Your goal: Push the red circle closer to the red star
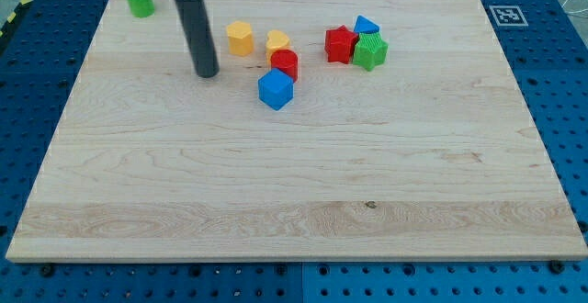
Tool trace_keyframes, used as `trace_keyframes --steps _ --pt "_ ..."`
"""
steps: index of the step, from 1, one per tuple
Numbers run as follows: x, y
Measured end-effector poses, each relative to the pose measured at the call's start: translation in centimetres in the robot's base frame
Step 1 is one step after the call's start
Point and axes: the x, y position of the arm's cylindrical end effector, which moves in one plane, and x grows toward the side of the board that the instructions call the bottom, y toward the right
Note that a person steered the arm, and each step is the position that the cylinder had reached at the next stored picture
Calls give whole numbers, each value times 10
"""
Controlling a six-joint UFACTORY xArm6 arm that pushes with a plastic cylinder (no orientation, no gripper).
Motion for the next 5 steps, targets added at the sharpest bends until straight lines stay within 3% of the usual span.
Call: trace_keyframes --steps 3,5 --pt "-5 89" --pt "-6 80"
